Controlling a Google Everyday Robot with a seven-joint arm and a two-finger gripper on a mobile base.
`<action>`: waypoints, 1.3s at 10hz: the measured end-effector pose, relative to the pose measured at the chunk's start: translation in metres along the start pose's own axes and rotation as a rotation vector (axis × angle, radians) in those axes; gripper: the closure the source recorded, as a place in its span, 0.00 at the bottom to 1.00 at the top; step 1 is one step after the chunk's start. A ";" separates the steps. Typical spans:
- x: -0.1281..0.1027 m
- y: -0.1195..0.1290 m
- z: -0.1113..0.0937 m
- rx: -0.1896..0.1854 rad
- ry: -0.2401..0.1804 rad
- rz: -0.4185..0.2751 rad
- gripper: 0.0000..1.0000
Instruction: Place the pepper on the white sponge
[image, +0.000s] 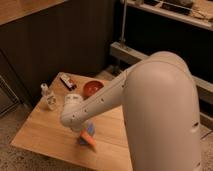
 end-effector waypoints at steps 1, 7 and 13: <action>-0.001 -0.001 0.003 -0.002 0.003 0.004 0.99; 0.001 -0.018 0.008 0.014 0.039 0.033 0.45; -0.004 -0.018 0.016 0.011 0.056 0.035 0.20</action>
